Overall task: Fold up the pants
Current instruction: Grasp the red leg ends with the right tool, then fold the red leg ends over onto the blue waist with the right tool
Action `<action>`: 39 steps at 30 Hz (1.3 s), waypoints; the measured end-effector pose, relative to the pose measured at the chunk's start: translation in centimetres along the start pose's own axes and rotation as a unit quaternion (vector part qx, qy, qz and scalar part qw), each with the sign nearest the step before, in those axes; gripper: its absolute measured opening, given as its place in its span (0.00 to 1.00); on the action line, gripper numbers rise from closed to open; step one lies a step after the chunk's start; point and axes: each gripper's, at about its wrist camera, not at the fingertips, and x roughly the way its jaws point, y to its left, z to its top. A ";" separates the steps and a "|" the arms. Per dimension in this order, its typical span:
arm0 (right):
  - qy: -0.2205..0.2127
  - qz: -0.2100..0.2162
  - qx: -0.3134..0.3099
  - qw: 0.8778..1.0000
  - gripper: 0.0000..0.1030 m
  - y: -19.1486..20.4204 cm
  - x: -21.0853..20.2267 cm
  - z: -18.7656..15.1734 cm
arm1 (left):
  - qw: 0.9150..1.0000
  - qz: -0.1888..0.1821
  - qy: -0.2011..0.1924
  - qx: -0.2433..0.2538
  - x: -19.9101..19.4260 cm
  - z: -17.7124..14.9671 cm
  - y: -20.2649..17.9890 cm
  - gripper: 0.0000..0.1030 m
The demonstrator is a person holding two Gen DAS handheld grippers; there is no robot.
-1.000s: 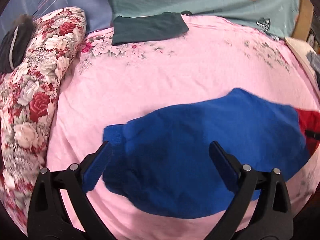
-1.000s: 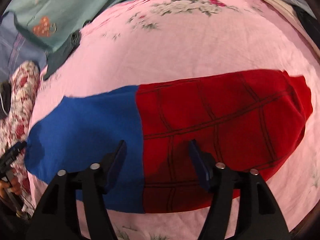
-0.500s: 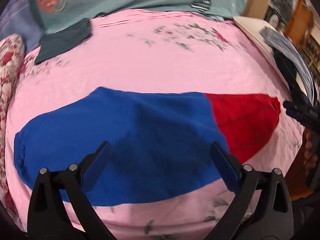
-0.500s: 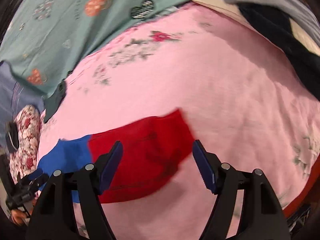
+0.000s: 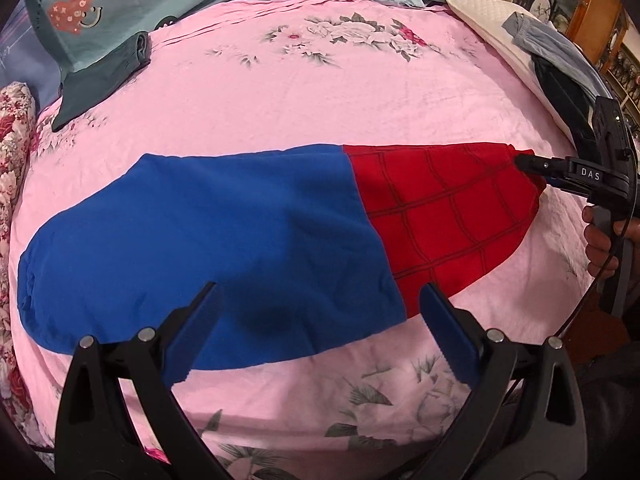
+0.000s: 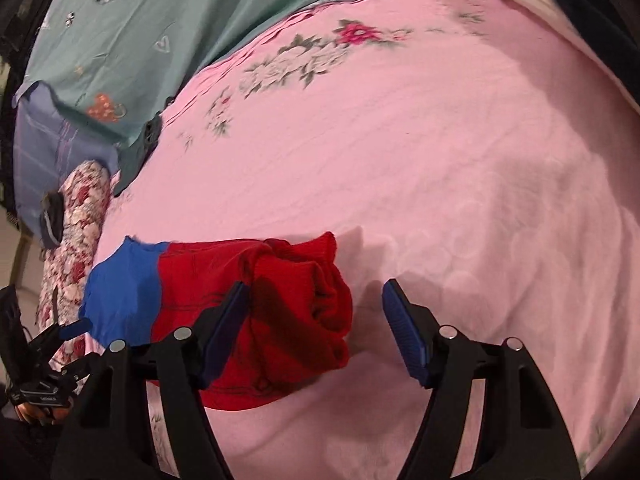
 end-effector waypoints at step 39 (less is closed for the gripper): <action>-0.002 -0.160 -0.146 0.976 0.19 30.1 7.2 -2.5 | 0.981 0.073 -0.060 -0.172 -4.7 -5.7 21.9 0.97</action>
